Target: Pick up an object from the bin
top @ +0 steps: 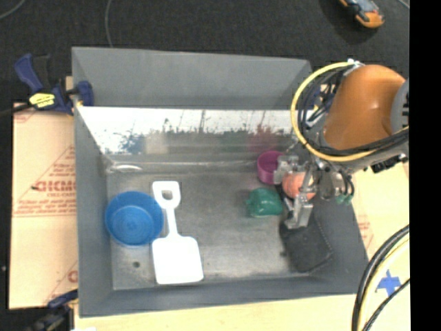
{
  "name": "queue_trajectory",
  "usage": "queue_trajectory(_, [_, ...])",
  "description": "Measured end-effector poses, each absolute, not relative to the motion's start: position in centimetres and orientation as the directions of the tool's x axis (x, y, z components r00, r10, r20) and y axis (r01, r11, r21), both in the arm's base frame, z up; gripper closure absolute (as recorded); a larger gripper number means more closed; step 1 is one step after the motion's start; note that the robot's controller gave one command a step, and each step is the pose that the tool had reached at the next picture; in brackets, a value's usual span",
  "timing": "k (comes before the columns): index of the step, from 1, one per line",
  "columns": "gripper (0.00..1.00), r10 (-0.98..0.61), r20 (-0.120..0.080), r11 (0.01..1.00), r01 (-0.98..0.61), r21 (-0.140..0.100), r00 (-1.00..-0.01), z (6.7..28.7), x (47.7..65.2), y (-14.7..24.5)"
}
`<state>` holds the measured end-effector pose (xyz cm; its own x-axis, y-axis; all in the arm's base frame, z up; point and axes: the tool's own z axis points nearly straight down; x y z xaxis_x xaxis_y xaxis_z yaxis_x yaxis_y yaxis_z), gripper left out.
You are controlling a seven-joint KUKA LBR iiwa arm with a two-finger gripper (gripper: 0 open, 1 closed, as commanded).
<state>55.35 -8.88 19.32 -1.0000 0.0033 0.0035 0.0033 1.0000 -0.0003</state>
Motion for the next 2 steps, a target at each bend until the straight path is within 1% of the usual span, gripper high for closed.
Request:
queue_trajectory(1, [0.0, 0.0, -0.004, 1.0, 0.0, -0.002, -1.0, 19.7, 55.5, -8.9])
queue_trajectory(2, [0.0, 0.23, -0.007, 0.973, 0.23, 0.001, -0.973, 7.5, 59.3, -8.1])
